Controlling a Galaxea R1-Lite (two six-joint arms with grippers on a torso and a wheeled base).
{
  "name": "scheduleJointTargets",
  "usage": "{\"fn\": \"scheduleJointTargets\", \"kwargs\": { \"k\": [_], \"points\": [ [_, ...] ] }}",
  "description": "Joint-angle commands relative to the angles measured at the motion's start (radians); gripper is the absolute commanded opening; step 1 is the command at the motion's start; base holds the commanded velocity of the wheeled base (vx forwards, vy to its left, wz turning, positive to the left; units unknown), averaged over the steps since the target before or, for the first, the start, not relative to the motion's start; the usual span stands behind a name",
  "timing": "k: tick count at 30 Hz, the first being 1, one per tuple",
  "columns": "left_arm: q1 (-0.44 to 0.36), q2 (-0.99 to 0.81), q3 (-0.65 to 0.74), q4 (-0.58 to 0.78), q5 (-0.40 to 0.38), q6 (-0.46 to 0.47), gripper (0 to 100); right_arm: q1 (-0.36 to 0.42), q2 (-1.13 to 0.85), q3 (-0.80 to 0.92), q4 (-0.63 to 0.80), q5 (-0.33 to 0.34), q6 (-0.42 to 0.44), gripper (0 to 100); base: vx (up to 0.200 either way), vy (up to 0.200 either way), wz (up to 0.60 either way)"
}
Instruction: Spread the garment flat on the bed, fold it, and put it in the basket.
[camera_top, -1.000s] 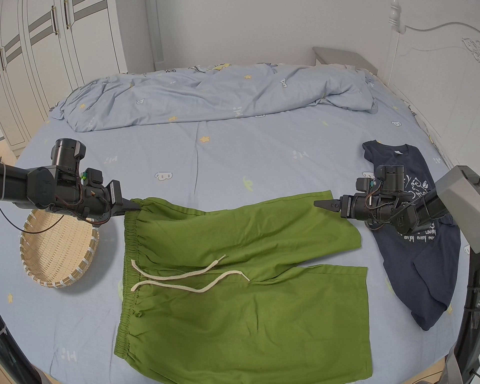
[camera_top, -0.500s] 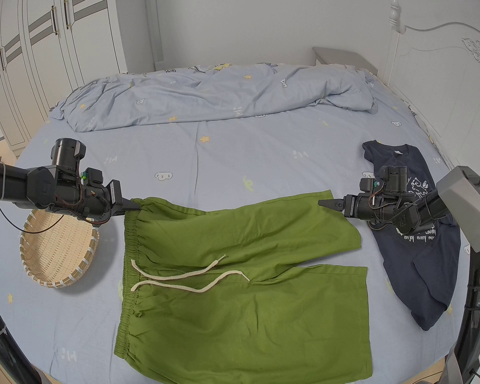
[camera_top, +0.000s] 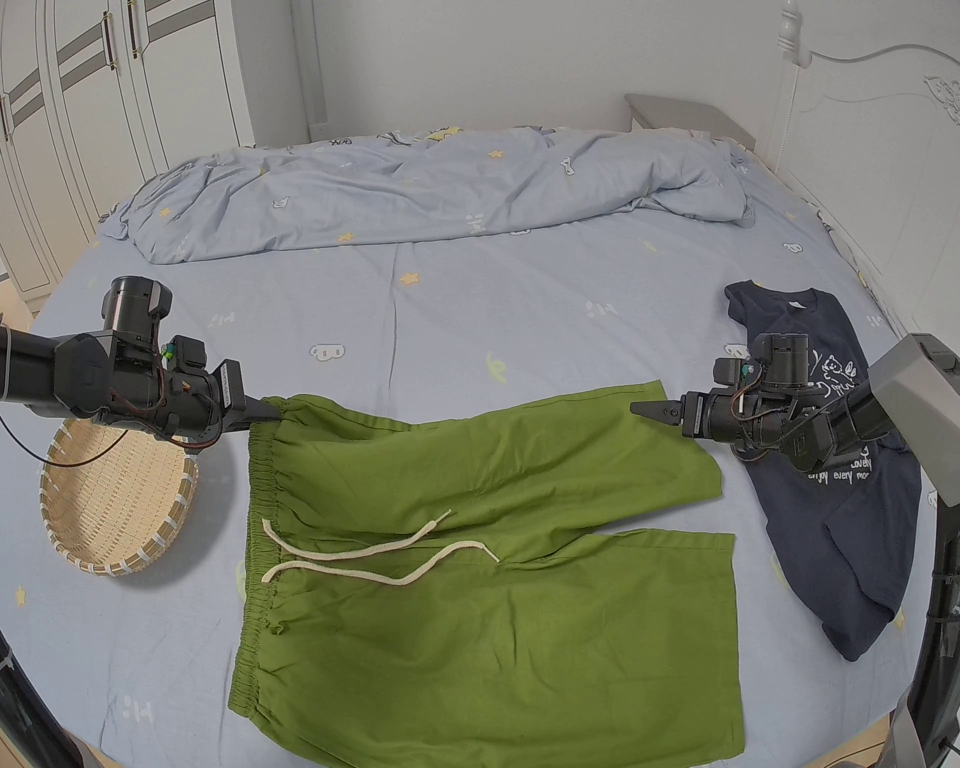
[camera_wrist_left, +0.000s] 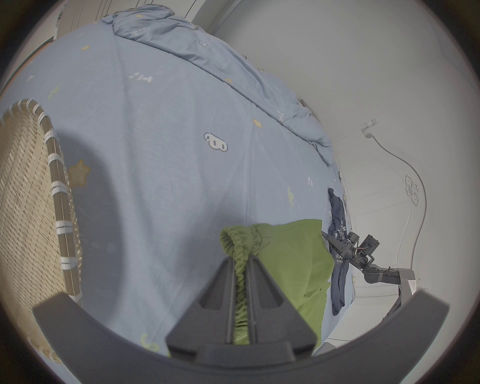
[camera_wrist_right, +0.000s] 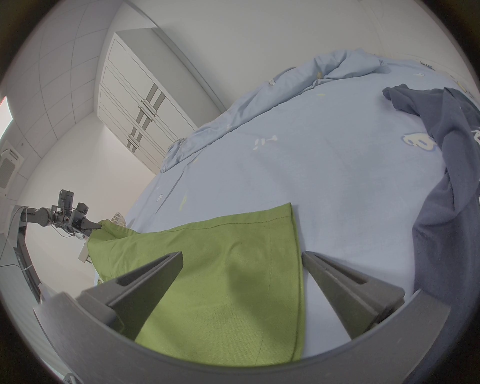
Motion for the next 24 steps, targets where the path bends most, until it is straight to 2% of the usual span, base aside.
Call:
{"fn": "scheduleJointTargets", "kwargs": {
  "k": [1, 10, 11, 24],
  "points": [
    [0.000, 0.002, 0.000, 0.000, 0.000, -0.001, 0, 0.004, 0.009, 0.000, 0.001, 0.002, 0.000, 100, 0.000, 0.000, 0.00],
    [-0.001, 0.002, 0.000, 0.000, 0.000, -0.001, 0, 0.001, 0.011, -0.003, 0.001, 0.002, 0.002, 100, 0.000, 0.000, 0.00],
    [-0.001, 0.002, 0.000, 0.000, 0.000, -0.001, 0, 0.001, 0.011, -0.003, 0.001, 0.002, 0.002, 0, 0.000, 0.000, 0.00],
    [0.000, 0.002, 0.000, 0.000, 0.000, -0.001, 0, -0.005, 0.026, -0.008, 0.001, 0.002, -0.003, 0, 0.000, 0.000, 0.00]
  ]
}}
